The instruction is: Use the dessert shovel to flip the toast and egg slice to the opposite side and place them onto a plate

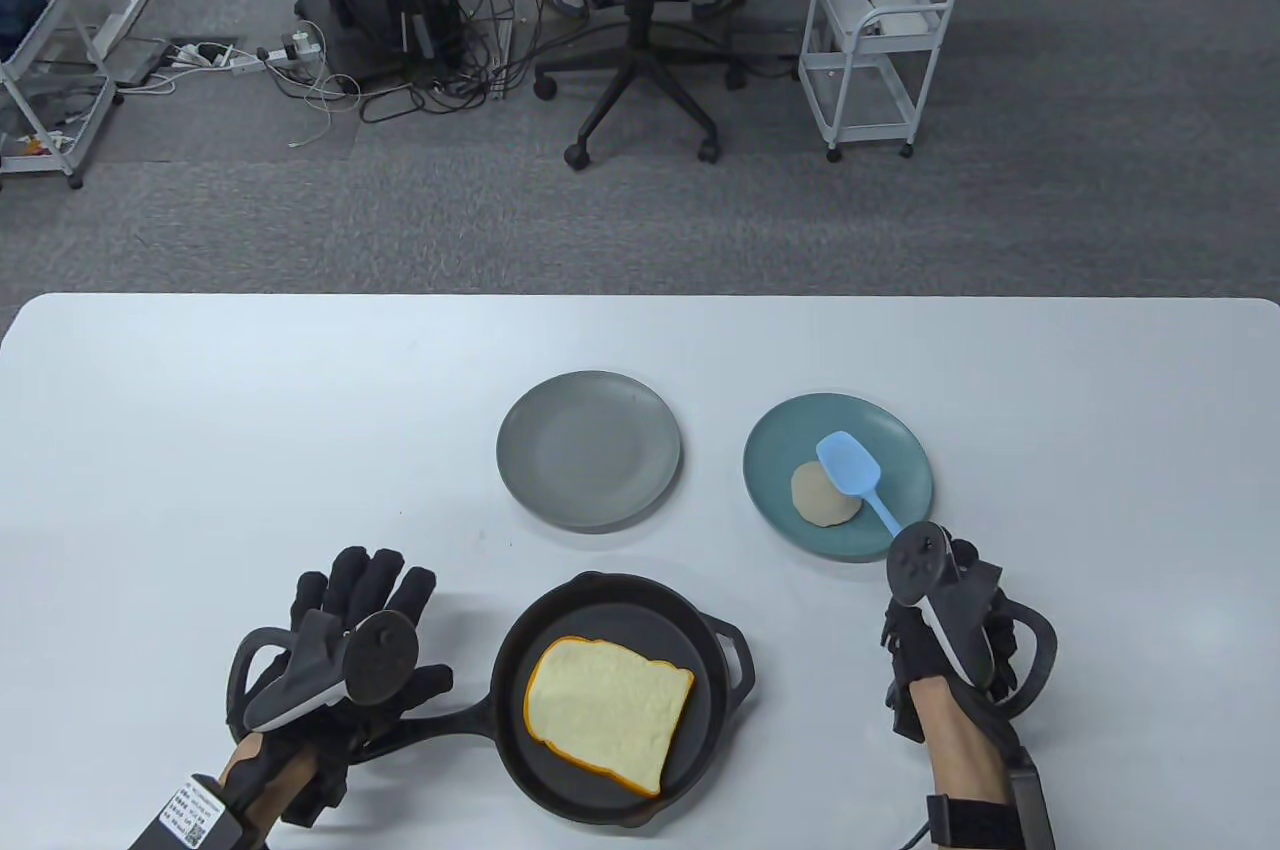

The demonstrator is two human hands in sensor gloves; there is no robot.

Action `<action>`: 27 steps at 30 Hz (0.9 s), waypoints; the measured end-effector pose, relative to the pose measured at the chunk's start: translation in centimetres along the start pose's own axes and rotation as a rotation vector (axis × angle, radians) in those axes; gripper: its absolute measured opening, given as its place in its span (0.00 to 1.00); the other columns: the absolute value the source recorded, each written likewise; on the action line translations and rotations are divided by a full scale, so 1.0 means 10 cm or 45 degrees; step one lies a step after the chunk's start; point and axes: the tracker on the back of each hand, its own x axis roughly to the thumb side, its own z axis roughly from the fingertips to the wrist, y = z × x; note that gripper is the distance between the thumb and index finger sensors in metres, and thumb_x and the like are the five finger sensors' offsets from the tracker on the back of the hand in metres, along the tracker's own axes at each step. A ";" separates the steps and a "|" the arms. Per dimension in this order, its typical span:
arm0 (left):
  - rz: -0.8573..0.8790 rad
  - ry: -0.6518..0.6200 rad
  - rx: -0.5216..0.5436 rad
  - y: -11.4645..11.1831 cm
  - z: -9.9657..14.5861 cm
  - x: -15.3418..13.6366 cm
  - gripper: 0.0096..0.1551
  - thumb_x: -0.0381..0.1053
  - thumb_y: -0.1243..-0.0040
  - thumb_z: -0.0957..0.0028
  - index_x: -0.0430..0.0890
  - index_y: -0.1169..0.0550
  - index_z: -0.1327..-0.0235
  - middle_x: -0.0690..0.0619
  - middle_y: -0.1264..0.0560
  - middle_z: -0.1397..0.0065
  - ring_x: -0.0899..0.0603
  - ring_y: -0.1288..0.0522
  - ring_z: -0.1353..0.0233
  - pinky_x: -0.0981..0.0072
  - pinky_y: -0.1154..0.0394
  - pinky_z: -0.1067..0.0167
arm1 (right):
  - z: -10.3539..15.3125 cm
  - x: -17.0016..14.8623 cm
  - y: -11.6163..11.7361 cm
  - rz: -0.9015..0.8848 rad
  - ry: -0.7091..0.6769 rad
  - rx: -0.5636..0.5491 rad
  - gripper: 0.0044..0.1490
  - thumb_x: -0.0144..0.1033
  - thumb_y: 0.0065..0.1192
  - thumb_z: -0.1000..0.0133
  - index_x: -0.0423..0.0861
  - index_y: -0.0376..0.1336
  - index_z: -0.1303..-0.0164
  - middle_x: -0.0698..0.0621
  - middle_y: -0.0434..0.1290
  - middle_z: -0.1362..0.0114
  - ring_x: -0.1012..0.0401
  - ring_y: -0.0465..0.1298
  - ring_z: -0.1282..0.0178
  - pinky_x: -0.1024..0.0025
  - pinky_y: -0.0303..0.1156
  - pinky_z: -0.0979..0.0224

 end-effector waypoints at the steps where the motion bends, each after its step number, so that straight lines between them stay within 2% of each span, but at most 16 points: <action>1: 0.001 0.000 0.003 0.00 0.00 0.00 0.60 0.77 0.60 0.66 0.54 0.54 0.19 0.42 0.57 0.11 0.27 0.60 0.14 0.29 0.59 0.22 | 0.09 0.09 -0.14 -0.033 -0.093 -0.052 0.33 0.48 0.64 0.48 0.50 0.62 0.32 0.53 0.80 0.41 0.59 0.83 0.58 0.65 0.79 0.54; 5: -0.011 0.000 0.003 0.00 0.01 0.01 0.60 0.77 0.60 0.66 0.54 0.54 0.19 0.42 0.57 0.11 0.27 0.60 0.14 0.29 0.59 0.22 | 0.51 0.39 -0.47 -0.252 -0.383 -0.151 0.33 0.51 0.61 0.47 0.50 0.65 0.33 0.56 0.82 0.48 0.62 0.83 0.66 0.68 0.80 0.61; 8: -0.008 -0.001 0.011 0.02 0.02 0.01 0.60 0.77 0.60 0.66 0.54 0.53 0.19 0.42 0.57 0.11 0.27 0.60 0.14 0.29 0.59 0.22 | 0.73 0.49 -0.52 -0.449 -0.561 -0.236 0.32 0.52 0.60 0.47 0.46 0.68 0.37 0.58 0.85 0.56 0.63 0.83 0.74 0.70 0.80 0.68; 10: -0.002 -0.005 0.019 0.03 0.03 0.01 0.60 0.77 0.60 0.66 0.54 0.53 0.19 0.42 0.57 0.11 0.27 0.60 0.14 0.29 0.59 0.22 | 0.81 0.50 -0.53 -0.463 -0.615 -0.239 0.32 0.53 0.62 0.48 0.46 0.70 0.39 0.59 0.85 0.59 0.64 0.83 0.75 0.70 0.80 0.68; 13: -0.003 -0.040 -0.006 0.03 0.04 0.03 0.60 0.77 0.60 0.66 0.54 0.52 0.19 0.42 0.56 0.11 0.27 0.59 0.14 0.29 0.58 0.22 | 0.87 0.48 -0.50 -0.464 -0.630 -0.264 0.34 0.59 0.63 0.50 0.47 0.73 0.44 0.61 0.85 0.67 0.65 0.83 0.79 0.70 0.80 0.71; 14: 0.005 -0.092 -0.050 0.01 0.03 0.06 0.59 0.77 0.59 0.66 0.54 0.51 0.19 0.43 0.53 0.11 0.27 0.57 0.14 0.30 0.57 0.22 | 0.89 0.46 -0.48 -0.472 -0.620 -0.248 0.38 0.64 0.62 0.53 0.46 0.74 0.46 0.62 0.85 0.71 0.65 0.83 0.81 0.70 0.80 0.72; 16: 0.021 -0.160 -0.134 -0.04 0.02 0.11 0.59 0.78 0.59 0.66 0.53 0.50 0.19 0.42 0.51 0.12 0.27 0.55 0.14 0.31 0.54 0.22 | 0.91 0.45 -0.46 -0.484 -0.636 -0.231 0.38 0.65 0.63 0.54 0.47 0.77 0.50 0.62 0.85 0.75 0.65 0.83 0.82 0.69 0.80 0.74; 19: -0.038 -0.232 -0.207 -0.12 0.01 0.23 0.59 0.78 0.56 0.66 0.53 0.48 0.19 0.42 0.48 0.12 0.27 0.49 0.15 0.32 0.50 0.22 | 0.94 0.44 -0.43 -0.461 -0.646 -0.232 0.33 0.64 0.65 0.54 0.49 0.80 0.56 0.62 0.86 0.76 0.65 0.83 0.81 0.68 0.81 0.72; 23: -0.160 -0.310 -0.337 -0.25 0.01 0.41 0.60 0.79 0.53 0.67 0.51 0.45 0.20 0.43 0.43 0.14 0.30 0.40 0.17 0.35 0.45 0.22 | 0.96 0.44 -0.39 -0.463 -0.655 -0.203 0.32 0.63 0.67 0.56 0.50 0.79 0.55 0.62 0.86 0.73 0.64 0.85 0.77 0.67 0.82 0.69; 27: -0.246 -0.283 -0.330 -0.34 0.00 0.52 0.58 0.77 0.47 0.67 0.51 0.39 0.23 0.45 0.36 0.19 0.34 0.30 0.23 0.39 0.38 0.24 | 0.93 0.41 -0.33 -0.453 -0.635 -0.190 0.32 0.62 0.68 0.56 0.50 0.79 0.54 0.62 0.87 0.71 0.63 0.86 0.74 0.66 0.82 0.66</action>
